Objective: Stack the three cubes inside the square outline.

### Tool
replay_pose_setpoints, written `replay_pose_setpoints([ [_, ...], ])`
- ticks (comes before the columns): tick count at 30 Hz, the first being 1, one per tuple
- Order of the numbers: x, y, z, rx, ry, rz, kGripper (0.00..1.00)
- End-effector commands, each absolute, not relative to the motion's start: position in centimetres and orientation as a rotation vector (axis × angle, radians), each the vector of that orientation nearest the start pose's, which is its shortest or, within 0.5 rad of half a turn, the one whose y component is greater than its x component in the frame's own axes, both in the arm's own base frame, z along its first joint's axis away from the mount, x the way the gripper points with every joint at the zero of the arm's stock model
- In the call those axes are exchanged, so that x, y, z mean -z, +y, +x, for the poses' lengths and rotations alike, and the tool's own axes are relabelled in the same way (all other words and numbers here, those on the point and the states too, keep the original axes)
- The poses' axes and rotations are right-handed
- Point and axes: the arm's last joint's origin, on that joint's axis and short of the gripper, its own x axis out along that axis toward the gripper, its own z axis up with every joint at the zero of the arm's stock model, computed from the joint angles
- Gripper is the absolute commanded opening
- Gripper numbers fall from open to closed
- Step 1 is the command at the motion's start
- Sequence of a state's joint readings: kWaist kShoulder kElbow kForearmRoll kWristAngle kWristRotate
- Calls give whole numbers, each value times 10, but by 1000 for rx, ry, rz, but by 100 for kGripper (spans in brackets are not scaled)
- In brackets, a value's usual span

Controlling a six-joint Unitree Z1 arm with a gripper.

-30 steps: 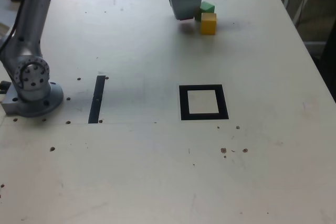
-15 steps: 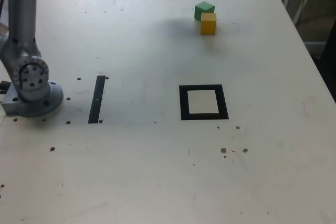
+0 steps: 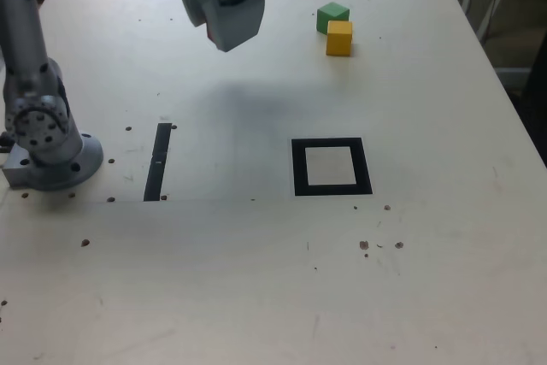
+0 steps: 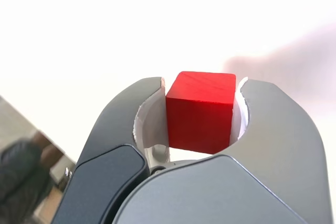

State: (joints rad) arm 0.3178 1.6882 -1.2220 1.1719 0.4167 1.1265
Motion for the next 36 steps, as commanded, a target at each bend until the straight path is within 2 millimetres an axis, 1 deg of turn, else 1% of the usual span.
replay_pose_setpoints([
  [1, -295, 85, 228, 105, 1778, 657, 28],
  [6, -299, 56, 220, 50, 1747, 641, 28],
  [10, -308, 33, 214, 13, 1702, 618, 28],
  [14, -311, 14, 215, 25, 1653, 535, 28],
  [17, -308, 1, 227, 86, 1637, 449, 28],
  [20, -302, -10, 244, 153, 1647, 365, 28],
  [23, -295, -18, 259, 176, 1670, 283, 28],
  [26, -290, -23, 271, 141, 1687, 220, 28],
  [32, -290, -25, 282, 20, 1663, 138, 30],
  [36, -286, -28, 293, -24, 1652, 63, 32],
])
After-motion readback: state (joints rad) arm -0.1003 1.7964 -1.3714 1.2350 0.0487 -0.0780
